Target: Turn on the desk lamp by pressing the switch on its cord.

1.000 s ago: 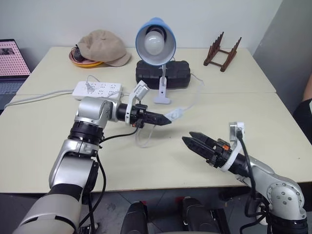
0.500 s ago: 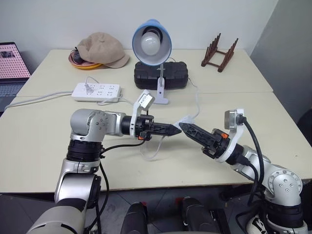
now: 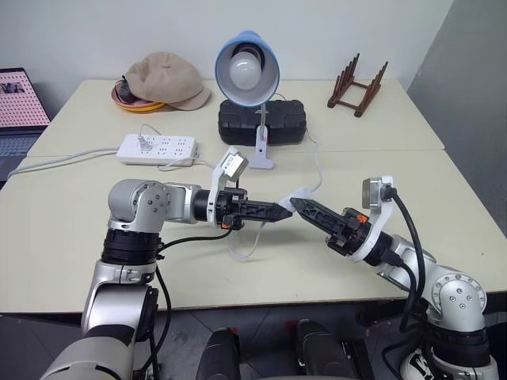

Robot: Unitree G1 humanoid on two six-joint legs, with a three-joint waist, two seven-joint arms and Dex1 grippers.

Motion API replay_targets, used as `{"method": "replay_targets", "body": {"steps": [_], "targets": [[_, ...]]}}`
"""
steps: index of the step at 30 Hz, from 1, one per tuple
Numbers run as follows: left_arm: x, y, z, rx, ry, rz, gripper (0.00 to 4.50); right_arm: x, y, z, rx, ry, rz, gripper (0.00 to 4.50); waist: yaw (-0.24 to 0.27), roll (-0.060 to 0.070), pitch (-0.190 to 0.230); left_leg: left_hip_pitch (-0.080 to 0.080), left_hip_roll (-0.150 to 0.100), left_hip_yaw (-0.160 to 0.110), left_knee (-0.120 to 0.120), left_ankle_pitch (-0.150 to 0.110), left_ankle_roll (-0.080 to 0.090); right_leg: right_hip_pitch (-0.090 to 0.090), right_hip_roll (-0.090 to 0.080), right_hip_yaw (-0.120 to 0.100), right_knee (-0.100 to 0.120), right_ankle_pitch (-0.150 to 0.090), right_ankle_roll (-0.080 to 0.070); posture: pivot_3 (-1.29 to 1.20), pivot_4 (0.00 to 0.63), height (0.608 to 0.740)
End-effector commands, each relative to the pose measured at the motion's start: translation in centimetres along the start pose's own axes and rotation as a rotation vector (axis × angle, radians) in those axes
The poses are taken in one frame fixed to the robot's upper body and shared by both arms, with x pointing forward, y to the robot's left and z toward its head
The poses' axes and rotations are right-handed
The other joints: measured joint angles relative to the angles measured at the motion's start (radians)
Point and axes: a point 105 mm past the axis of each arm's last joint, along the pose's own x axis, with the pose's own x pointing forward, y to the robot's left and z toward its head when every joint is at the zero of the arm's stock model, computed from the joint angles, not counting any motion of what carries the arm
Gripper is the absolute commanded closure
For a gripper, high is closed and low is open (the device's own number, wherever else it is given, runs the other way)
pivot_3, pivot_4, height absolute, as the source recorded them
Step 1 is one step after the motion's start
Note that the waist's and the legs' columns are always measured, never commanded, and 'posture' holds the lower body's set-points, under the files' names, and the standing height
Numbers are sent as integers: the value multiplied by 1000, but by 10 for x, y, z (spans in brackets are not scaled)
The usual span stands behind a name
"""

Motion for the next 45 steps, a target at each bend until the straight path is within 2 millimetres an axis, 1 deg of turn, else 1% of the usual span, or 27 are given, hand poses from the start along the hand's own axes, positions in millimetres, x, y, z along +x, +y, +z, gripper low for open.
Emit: {"method": "replay_targets", "body": {"steps": [1, 2, 4, 5, 6, 9, 14, 16, 17, 20, 22, 23, 24, 25, 26, 29, 31, 32, 35, 37, 39, 40, 42, 44, 45], "targets": [[2, -7, 3, 45, 11, -11, 4121, 3, 12, 2, -15, -3, 58, 2933, 0, 0, 0, 0, 0, 0, 0, 0, 0, 0, 0, 0, 0, 0, 0, 0, 150, 740], [2, -7, 3, 46, 12, -11, 4121, 3, 12, 1, -20, 4, 59, 3217, 0, 0, 0, 0, 0, 0, 0, 0, 0, 0, 0, 0, 0, 0, 0, 0, 150, 740], [2, -7, 3, 46, 12, -10, 4121, 4, 12, 1, -24, 10, 60, 3536, 0, 0, 0, 0, 0, 0, 0, 0, 0, 0, 0, 0, -1, 0, 0, 0, 150, 740], [2, -7, 3, 46, 11, -9, 4121, 4, 12, 1, -22, 9, 60, 3766, 0, 0, 0, 0, 0, 0, 0, 0, 0, 0, 0, 0, -1, 0, 0, 0, 150, 740], [2, -7, 3, 46, 11, -9, 4121, 4, 11, 1, -24, 12, 60, 3878, 0, 0, 0, 0, 0, 0, 0, 0, 0, 0, 0, 0, -1, 0, 0, 0, 150, 740], [1, -8, 3, 49, 11, -5, 4121, 5, 11, 0, -35, 17, 57, 3958, 0, 0, 0, -1, 0, 0, 0, 0, 0, 0, 0, 0, -1, 0, 0, 0, 150, 740], [0, -7, 3, 54, 13, 4, 4121, 5, 8, 2, -55, 15, 37, 3961, 0, 0, 0, -1, 0, 0, 0, 0, 0, 0, 0, 0, -2, 0, 0, 0, 150, 740], [-1, -5, 3, 63, 14, 14, 4121, 4, 8, 3, -55, 17, 39, 3260, 0, 0, 0, -1, 0, 0, -1, 0, 0, 0, 0, 0, -2, 0, 0, 0, 150, 740], [-1, -5, 4, 66, 14, 18, 4121, 3, 8, 3, -54, 16, 39, 3198, 1, 0, 0, -1, 0, 0, -1, 0, 0, 0, 0, 0, -2, 0, 0, 0, 150, 740], [-5, 6, 6, 135, 41, 82, 4121, -5, 5, 4, -85, 33, 3, 2471, 1, 0, 0, -1, 0, 0, -1, 0, 0, 0, 0, 0, -2, 0, 0, 0, 150, 740], [-10, 21, 5, 246, 101, 172, 4121, -19, 0, 4, -131, 52, -53, 2007, 3, 0, 0, -1, 0, 0, -1, 0, 0, 0, 0, 0, -3, 0, 0, 0, 150, 740], [-13, 34, 4, 317, 142, 233, 4121, -28, -4, 5, -169, 65, -102, 1875, 4, 0, 0, -1, 0, 0, -1, 0, 0, 0, -1, 0, -4, 0, 0, 0, 150, 740], [-16, 43, 5, 374, 169, 276, 4121, -36, -8, 5, -215, 87, -143, 1642, 6, 0, 0, -1, 0, 1, -2, 0, 0, 0, -1, 0, -4, 0, 0, 0, 150, 740], [-18, 53, 7, 437, 199, 326, 4121, -43, -13, 6, -289, 112, -206, 1366, 8, 0, 0, -1, 0, 1, -2, 0, 0, 0, -1, 0, -5, 0, 0, 0, 150, 740], [-20, 63, 8, 511, 242, 370, 4121, -49, -17, 7, -362, 140, -254, 1202, 13, 0, 0, -1, -1, 1, -2, 0, 0, 0, -1, 0, -5, 0, 0, 0, 150, 740], [-24, 82, 10, 644, 325, 431, 4121, -55, -20, 10, -504, 176, -319, 499, 20, 0, 0, -2, -1, 2, -2, 0, 0, 0, -2, 0, -8, 0, 0, 0, 150, 740], [-26, 98, 12, 763, 393, 489, 4121, -56, -21, 12, -619, 200, -358, 132, 20, 1, 0, -3, 0, 2, -3, 0, 0, 0, -2, 0, -11, 0, 0, 0, 150, 740], [-26, 102, 13, 800, 413, 502, 4121, -57, -21, 12, -659, 210, -367, 64, 22, 0, 0, -4, -1, 2, -3, 0, 0, 0, -2, 0, -13, 0, 0, 0, 150, 740], [-25, 111, 14, 868, 456, 502, 4121, -56, -22, 10, -765, 243, -385, 64, 23, 0, 0, -7, -1, 2, -3, 0, 0, 0, -2, 0, -16, 1, 1, 0, 150, 740], [-24, 116, 12, 927, 499, 495, 4121, -54, -24, 5, -794, 265, -382, 64, 27, 0, 0, -9, -1, 2, -3, -1, 0, -2, -2, 0, -16, 1, 2, 0, 150, 740], [-23, 116, 11, 963, 522, 466, 3421, -56, -28, -4, -819, 323, -372, 0, 27, 0, 0, -11, -1, 2, -3, -1, 0, -2, -2, 0, -17, 1, 2, 0, 150, 740], [-22, 114, 12, 959, 514, 449, 3331, -56, -29, -4, -822, 326, -372, 0, 27, 0, 0, -11, -1, 2, -3, -1, 0, -2, -2, 0, -17, 1, 2, 0, 150, 740], [-25, 111, 14, 944, 492, 442, 2794, -57, -31, -3, -820, 319, -373, 0, 27, 0, 0, -11, -1, 2, -3, -1, -1, -2, -2, 0, -18, 3, 6, 0, 150, 740], [-30, 108, 16, 920, 474, 437, 2504, -58, -34, -2, -825, 322, -373, 0, 26, 0, 0, -11, -1, 2, -3, -1, -1, -2, -2, 0, -18, 3, 6, 0, 150, 740], [-35, 105, 19, 909, 457, 445, 2249, -59, -35, -1, -827, 326, -372, 0, 26, 0, 0, -11, -1, 2, -3, -1, -1, -2, -2, 0, -18, 3, 6, 0, 150, 740]]}}
